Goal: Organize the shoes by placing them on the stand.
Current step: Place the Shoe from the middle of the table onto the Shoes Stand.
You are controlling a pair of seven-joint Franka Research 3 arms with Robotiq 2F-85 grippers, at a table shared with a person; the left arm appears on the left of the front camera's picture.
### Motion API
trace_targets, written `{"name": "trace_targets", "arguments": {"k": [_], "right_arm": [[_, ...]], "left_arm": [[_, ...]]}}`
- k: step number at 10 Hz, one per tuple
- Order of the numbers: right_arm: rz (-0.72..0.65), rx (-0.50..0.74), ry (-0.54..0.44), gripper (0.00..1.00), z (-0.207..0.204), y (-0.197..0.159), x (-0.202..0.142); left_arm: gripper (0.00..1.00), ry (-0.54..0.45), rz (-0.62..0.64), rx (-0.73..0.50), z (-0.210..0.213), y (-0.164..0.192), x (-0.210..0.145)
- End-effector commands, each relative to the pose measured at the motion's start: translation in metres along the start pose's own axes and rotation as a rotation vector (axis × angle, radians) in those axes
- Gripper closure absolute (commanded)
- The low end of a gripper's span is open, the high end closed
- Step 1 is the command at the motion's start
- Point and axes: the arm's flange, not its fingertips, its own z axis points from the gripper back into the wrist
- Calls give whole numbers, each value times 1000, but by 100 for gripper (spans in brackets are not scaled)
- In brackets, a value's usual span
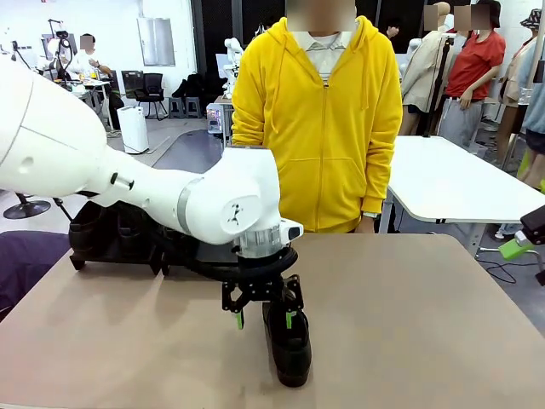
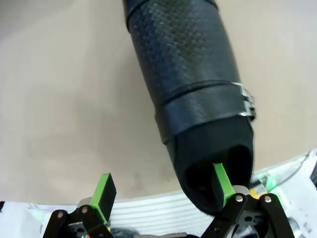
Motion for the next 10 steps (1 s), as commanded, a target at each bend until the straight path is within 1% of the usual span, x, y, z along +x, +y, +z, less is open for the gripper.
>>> {"name": "trace_targets", "arguments": {"k": [1, 2, 3, 4, 5, 8, 10], "right_arm": [[19, 27, -5, 0, 2, -1, 0], [19, 27, -5, 0, 2, -1, 0], [19, 27, -5, 0, 2, -1, 0], [19, 27, -5, 0, 2, -1, 0], [19, 27, -5, 0, 2, -1, 0], [19, 27, -5, 0, 2, -1, 0], [19, 27, -5, 0, 2, -1, 0]], "left_arm": [[0, -84, 49, 41, -26, 2, -3], [0, -122, 57, 48, -28, 5, -1], [28, -149, 62, 47, -26, 6, 1], [86, -134, 67, 42, -24, 6, 2], [100, -143, 73, 40, -23, 7, 4], [100, -126, 76, 27, -22, 9, 6], [100, -142, 62, 18, -19, 8, 5]]}}
